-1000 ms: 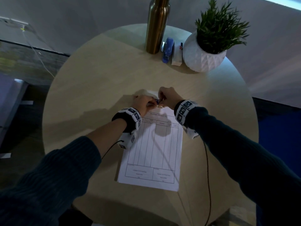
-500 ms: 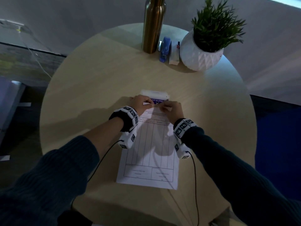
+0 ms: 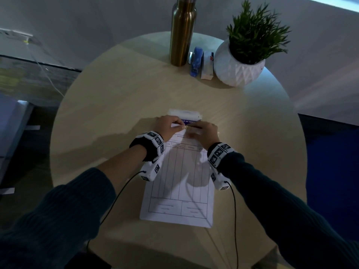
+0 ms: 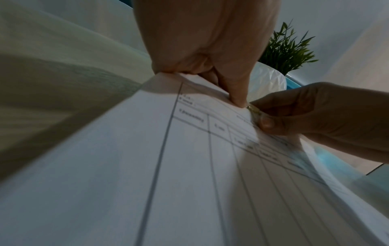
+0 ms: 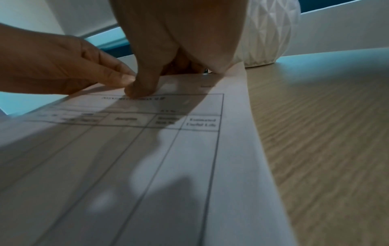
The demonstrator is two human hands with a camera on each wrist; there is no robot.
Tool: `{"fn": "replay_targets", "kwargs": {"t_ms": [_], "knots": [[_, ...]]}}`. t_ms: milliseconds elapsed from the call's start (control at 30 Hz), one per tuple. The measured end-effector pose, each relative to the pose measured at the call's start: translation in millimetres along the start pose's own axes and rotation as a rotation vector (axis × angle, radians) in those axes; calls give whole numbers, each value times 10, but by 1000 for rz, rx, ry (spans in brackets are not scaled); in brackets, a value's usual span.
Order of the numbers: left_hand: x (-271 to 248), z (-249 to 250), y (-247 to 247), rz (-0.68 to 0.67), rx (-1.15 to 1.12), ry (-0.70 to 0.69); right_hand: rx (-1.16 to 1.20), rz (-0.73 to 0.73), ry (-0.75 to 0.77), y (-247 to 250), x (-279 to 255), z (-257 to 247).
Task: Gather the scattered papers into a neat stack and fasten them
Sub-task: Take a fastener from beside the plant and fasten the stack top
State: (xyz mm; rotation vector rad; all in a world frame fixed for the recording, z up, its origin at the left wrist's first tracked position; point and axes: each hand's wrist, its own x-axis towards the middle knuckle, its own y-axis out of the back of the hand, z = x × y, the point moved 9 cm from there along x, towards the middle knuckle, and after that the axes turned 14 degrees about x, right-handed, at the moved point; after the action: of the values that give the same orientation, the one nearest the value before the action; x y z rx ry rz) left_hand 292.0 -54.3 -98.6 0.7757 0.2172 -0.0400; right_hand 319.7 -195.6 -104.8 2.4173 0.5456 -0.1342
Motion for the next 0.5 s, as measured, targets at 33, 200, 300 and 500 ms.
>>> {"fn": "replay_targets", "kwargs": {"t_ms": [33,200,300,500], "knots": [[-5,-18,4,9,15,6,-99,-33,-19,-28,10,-1],[-22,49,-36,17,185,-88,-243,-79,-43,-95,-81,43],[-49,64,-75,44,483,-143,-216,-25,-46,-44,-213,92],[-309,4,-142,-102,597,-102,-220,4,-116,25,-734,247]]}}
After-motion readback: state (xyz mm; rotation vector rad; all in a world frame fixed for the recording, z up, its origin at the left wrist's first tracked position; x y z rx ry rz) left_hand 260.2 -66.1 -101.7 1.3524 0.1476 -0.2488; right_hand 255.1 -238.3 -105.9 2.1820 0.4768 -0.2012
